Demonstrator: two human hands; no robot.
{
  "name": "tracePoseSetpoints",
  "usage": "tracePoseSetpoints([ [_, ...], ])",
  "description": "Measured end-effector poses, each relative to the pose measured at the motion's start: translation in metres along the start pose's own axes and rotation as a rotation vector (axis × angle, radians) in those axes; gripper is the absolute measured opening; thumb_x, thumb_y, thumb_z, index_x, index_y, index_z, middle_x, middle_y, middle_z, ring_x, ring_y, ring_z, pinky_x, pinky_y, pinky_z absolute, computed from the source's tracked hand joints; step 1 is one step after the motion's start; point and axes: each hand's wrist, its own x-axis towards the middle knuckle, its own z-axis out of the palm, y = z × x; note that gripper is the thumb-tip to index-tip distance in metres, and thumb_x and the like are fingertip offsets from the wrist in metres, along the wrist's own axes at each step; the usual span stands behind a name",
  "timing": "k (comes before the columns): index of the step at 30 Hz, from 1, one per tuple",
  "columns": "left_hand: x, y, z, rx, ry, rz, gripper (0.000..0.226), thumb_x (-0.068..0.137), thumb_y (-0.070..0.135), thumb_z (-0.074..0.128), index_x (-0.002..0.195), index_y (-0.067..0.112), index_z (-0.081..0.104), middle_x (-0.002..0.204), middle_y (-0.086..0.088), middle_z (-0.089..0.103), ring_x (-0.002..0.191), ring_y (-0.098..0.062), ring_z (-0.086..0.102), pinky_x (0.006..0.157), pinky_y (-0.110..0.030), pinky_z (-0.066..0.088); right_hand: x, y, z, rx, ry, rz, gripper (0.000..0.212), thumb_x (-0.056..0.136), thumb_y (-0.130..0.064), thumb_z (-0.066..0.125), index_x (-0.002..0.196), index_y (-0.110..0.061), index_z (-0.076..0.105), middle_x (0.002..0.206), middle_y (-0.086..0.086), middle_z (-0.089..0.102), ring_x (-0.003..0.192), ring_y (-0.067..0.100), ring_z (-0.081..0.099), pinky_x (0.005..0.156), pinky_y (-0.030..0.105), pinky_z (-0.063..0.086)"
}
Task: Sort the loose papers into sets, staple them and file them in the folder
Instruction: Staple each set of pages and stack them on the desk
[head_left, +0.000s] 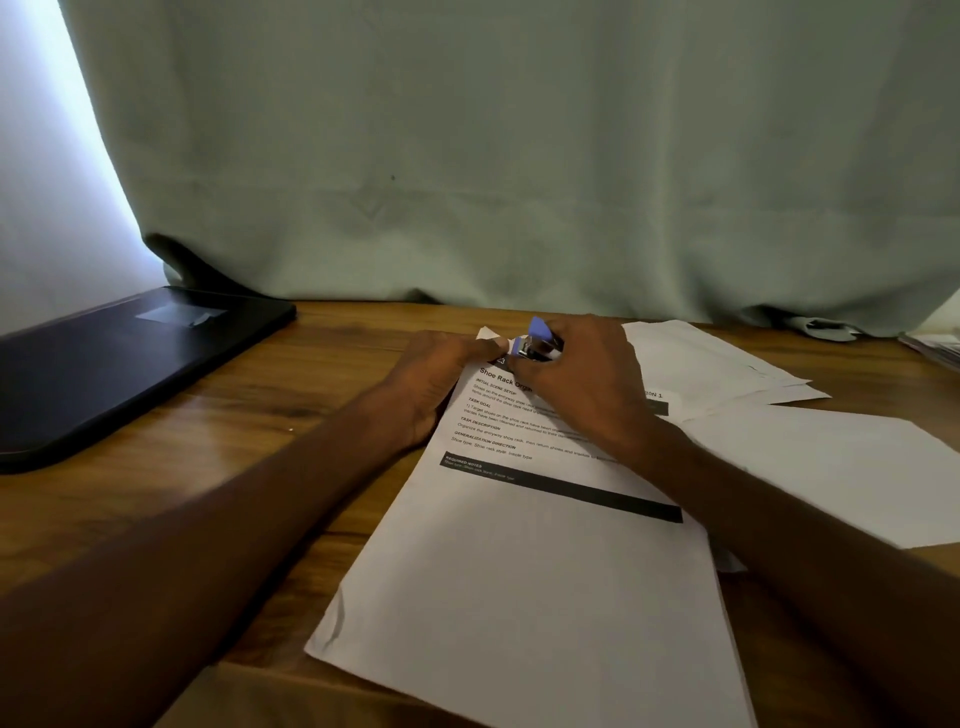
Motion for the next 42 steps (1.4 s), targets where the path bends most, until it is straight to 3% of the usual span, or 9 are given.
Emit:
tracePoseSetpoints([
  [8,-0.006,0.002,0.001,0.013,-0.067,0.015,0.038,0.09,0.02,0.077,0.117,-0.005,0.069,0.101,-0.024,0.076,0.082,-0.035,0.075,0.069,-0.038,0.062,-0.002,0.002,0.003,0.065,-0.024,0.05,0.022,0.088,-0.044,0.076,0.082,-0.025,0.066,0.087,-0.014,0.067,0.077,0.012,0.06,0.074,0.029,0.044],
  [12,-0.008,0.003,0.001,-0.061,-0.054,-0.026,0.042,0.086,0.017,0.078,0.119,-0.006,0.068,0.097,-0.022,0.076,0.072,-0.031,0.074,0.061,-0.035,0.06,-0.003,0.001,0.004,0.064,0.017,-0.071,0.035,0.087,-0.037,0.074,0.061,-0.039,0.05,0.061,-0.014,0.05,0.061,0.01,0.048,0.059,0.024,0.03],
  [17,-0.009,0.005,0.0,-0.114,-0.052,-0.057,0.041,0.089,0.014,0.075,0.124,-0.004,0.066,0.095,-0.022,0.075,0.07,-0.03,0.074,0.058,-0.034,0.06,-0.002,-0.001,0.003,-0.002,0.064,-0.168,0.033,0.085,-0.033,0.073,0.067,-0.037,0.045,0.064,-0.016,0.046,0.063,0.003,0.046,0.059,0.021,0.026],
  [21,-0.007,0.002,0.001,-0.081,-0.051,-0.02,0.041,0.086,0.015,0.079,0.121,-0.003,0.067,0.103,-0.024,0.076,0.084,-0.036,0.075,0.07,-0.042,0.064,0.0,0.002,-0.001,-0.071,0.046,-0.131,0.02,0.093,-0.039,0.066,0.078,-0.031,0.056,0.068,-0.012,0.053,0.065,0.01,0.048,0.059,0.022,0.028],
  [26,-0.005,-0.004,0.007,0.12,-0.035,0.066,0.033,0.087,0.011,0.077,0.115,-0.004,0.07,0.098,-0.024,0.077,0.094,-0.044,0.075,0.089,-0.057,0.058,0.003,0.0,-0.006,-0.256,-0.088,-0.039,0.027,0.089,-0.05,0.069,0.087,-0.024,0.067,0.078,-0.006,0.064,0.067,0.013,0.055,0.064,0.028,0.037],
  [29,-0.003,-0.005,0.008,0.213,-0.028,0.084,0.025,0.086,0.012,0.078,0.108,0.002,0.073,0.091,-0.017,0.078,0.084,-0.036,0.078,0.082,-0.049,0.063,0.008,0.0,-0.007,-0.262,-0.132,0.038,0.032,0.082,-0.055,0.075,0.09,-0.025,0.065,0.08,-0.009,0.062,0.071,0.015,0.057,0.069,0.029,0.042],
  [35,-0.003,-0.007,0.009,0.283,-0.037,0.149,0.014,0.087,0.016,0.079,0.101,0.014,0.078,0.084,-0.009,0.079,0.072,-0.023,0.078,0.059,-0.029,0.06,0.011,0.003,-0.007,-0.194,-0.222,0.13,0.037,0.081,-0.052,0.079,0.073,-0.026,0.054,0.077,-0.011,0.059,0.067,0.012,0.057,0.068,0.031,0.045],
  [39,-0.004,-0.002,0.008,0.149,-0.014,0.07,0.036,0.086,0.013,0.077,0.117,-0.004,0.069,0.1,-0.026,0.075,0.078,-0.032,0.076,0.074,-0.038,0.059,0.007,0.001,-0.01,-0.08,-0.162,0.051,0.035,0.086,-0.048,0.075,0.071,-0.02,0.062,0.085,-0.011,0.069,0.07,0.013,0.063,0.062,0.029,0.041],
  [42,-0.006,0.003,0.004,0.004,-0.064,-0.009,0.042,0.086,0.015,0.077,0.123,-0.004,0.067,0.106,-0.026,0.075,0.094,-0.04,0.075,0.084,-0.047,0.061,0.003,-0.004,-0.011,-0.135,-0.052,-0.09,0.028,0.09,-0.046,0.07,0.075,-0.023,0.063,0.068,-0.007,0.06,0.065,0.014,0.055,0.059,0.03,0.035],
])
